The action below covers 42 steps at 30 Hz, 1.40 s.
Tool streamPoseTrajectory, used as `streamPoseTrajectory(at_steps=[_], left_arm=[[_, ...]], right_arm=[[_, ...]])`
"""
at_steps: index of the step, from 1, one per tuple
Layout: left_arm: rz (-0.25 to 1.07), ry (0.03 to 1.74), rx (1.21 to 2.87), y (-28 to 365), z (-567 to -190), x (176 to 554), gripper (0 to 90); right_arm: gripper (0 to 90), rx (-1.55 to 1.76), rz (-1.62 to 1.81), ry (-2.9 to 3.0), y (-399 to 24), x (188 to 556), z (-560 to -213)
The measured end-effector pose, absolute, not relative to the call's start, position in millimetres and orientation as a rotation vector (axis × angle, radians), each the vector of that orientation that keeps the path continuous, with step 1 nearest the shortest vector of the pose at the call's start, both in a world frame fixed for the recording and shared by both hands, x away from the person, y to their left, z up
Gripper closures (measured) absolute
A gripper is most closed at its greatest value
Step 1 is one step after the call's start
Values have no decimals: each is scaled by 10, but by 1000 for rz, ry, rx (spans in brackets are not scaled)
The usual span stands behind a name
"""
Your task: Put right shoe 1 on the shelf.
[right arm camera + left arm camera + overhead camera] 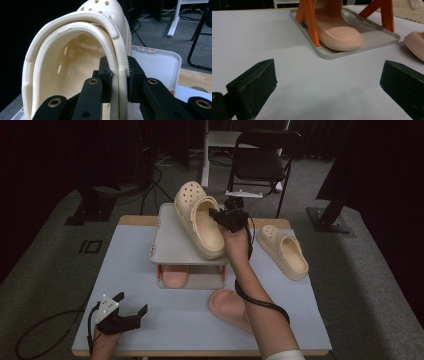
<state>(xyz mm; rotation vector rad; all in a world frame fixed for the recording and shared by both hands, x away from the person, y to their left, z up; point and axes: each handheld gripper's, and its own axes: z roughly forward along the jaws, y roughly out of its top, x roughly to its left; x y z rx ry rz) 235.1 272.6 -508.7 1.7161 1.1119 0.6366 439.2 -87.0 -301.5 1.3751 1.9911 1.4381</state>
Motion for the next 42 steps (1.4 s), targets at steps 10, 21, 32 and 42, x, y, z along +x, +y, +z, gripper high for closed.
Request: streamPoseTrajectory(at_steps=[10, 21, 32, 42], left_arm=[[633, 1107, 1718, 2735, -5089, 2360, 9], [630, 1101, 1709, 2746, -5070, 2358, 9], [623, 1098, 1706, 2754, -5066, 2357, 9], [618, 1095, 1711, 2745, -5075, 2367, 9]], right_arm=[[772, 1392, 1445, 1989, -601, 4470, -3050], [772, 1419, 1411, 2006, -337, 4560, -3130], [771, 1433, 1347, 2010, -187, 4615, -3244], [768, 1487, 1325, 2024, -208, 4663, -3293]])
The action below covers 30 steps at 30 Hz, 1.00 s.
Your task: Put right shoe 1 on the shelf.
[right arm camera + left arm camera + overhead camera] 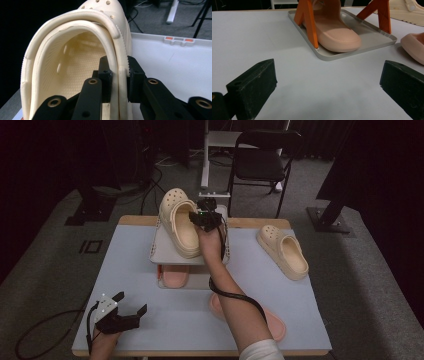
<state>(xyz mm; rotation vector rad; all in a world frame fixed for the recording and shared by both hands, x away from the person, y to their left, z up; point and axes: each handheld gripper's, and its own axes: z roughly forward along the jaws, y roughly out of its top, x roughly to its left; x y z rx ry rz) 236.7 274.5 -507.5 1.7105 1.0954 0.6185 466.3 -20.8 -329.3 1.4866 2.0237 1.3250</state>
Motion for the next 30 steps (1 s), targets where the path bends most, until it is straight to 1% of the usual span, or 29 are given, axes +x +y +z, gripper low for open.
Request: streamPoseTrajectory(at_steps=[7, 14, 24, 30], left_arm=[[616, 1093, 1712, 2738, -5080, 2367, 9], [611, 1086, 1720, 2725, -5083, 2365, 9], [604, 1088, 1719, 2714, -5093, 2372, 9], [605, 1089, 1719, 2712, -5094, 2371, 9]], right_arm=[[741, 1460, 1315, 2037, -206, 4678, -3312], [627, 1397, 1328, 2023, -232, 4574, -3256], [608, 1343, 1370, 2042, -424, 4407, -3245], [615, 1295, 1374, 2037, -562, 4269, -3243]])
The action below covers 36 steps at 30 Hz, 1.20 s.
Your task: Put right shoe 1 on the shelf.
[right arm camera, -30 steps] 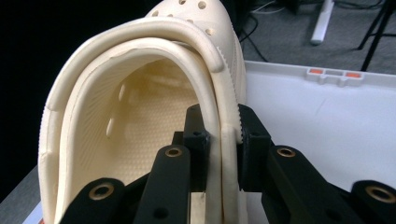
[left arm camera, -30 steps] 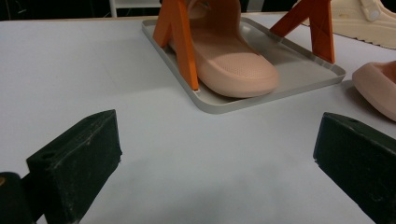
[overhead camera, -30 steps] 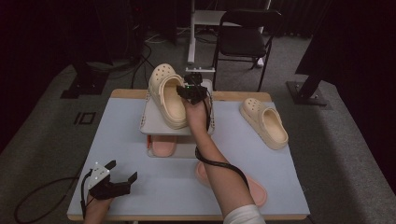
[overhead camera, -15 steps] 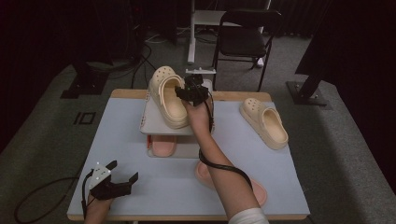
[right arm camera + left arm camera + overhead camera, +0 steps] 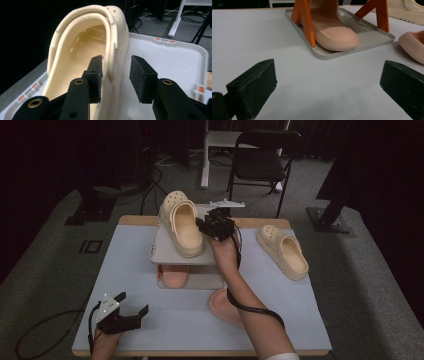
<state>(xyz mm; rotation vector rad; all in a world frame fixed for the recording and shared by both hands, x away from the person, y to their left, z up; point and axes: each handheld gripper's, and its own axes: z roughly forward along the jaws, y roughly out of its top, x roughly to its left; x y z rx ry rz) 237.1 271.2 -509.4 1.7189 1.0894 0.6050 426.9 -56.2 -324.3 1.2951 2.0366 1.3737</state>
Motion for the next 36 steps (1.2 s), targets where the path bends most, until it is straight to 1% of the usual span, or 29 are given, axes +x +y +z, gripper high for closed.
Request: streamPoseTrajectory(at_steps=[4, 7, 8, 9, 11, 19, 27, 36], left_arm=[[605, 1088, 1722, 2709, -5096, 2374, 9], [605, 1089, 1723, 2707, -5095, 2375, 9], [604, 1090, 1722, 2707, -5097, 2377, 9], [607, 1090, 1724, 2707, -5097, 2378, 9], [606, 1091, 1720, 2704, -5098, 2377, 9], [608, 1091, 1723, 2705, -5096, 2374, 9], [604, 1094, 1721, 2694, -5105, 2386, 9], [608, 1090, 1721, 2684, -5100, 2387, 9]], right_arm=[[632, 1280, 1371, 2043, -650, 4193, -3265], [698, 1254, 1351, 2050, -701, 4131, -3287], [766, 1245, 1337, 2054, -711, 4109, -3303], [816, 1237, 1324, 2070, -720, 4091, -3324], [894, 1226, 1303, 2099, -723, 4059, -3377], [900, 1203, 1306, 2146, -692, 3925, -3540], [900, 1191, 1322, 2165, -686, 3885, -3551], [900, 1154, 1357, 2219, -533, 3854, -3560]])
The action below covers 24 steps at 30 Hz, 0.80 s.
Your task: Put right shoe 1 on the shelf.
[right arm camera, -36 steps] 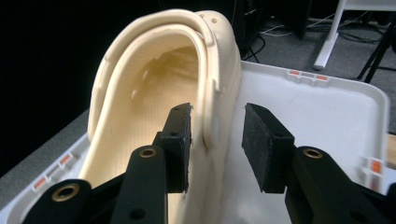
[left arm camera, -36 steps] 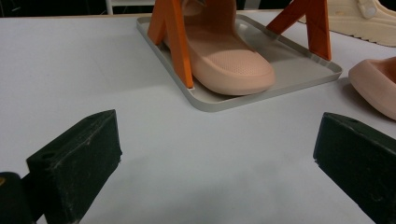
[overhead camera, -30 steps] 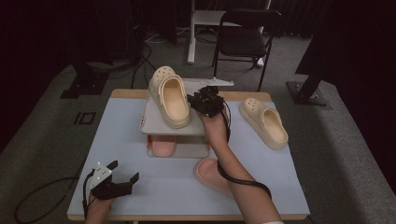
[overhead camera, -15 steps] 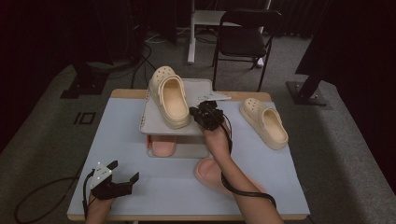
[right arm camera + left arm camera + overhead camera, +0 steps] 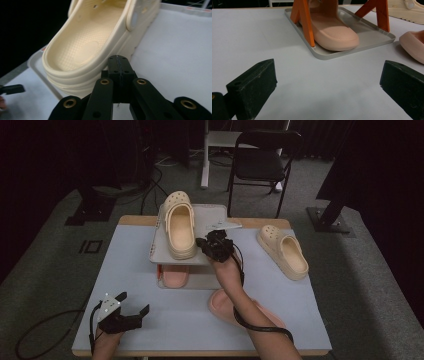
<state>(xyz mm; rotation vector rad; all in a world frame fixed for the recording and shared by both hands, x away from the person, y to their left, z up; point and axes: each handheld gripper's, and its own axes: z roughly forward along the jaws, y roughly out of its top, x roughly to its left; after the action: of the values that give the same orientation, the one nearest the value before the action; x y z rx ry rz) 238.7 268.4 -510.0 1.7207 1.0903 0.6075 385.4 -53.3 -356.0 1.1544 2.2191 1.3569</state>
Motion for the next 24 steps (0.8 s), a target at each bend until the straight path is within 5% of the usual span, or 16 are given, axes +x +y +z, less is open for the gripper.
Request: streamPoseTrajectory(at_steps=[24], left_arm=[[604, 1086, 1724, 2688, -5102, 2389, 9]], right_arm=[[900, 1171, 1375, 2229, -367, 3950, -3619]])
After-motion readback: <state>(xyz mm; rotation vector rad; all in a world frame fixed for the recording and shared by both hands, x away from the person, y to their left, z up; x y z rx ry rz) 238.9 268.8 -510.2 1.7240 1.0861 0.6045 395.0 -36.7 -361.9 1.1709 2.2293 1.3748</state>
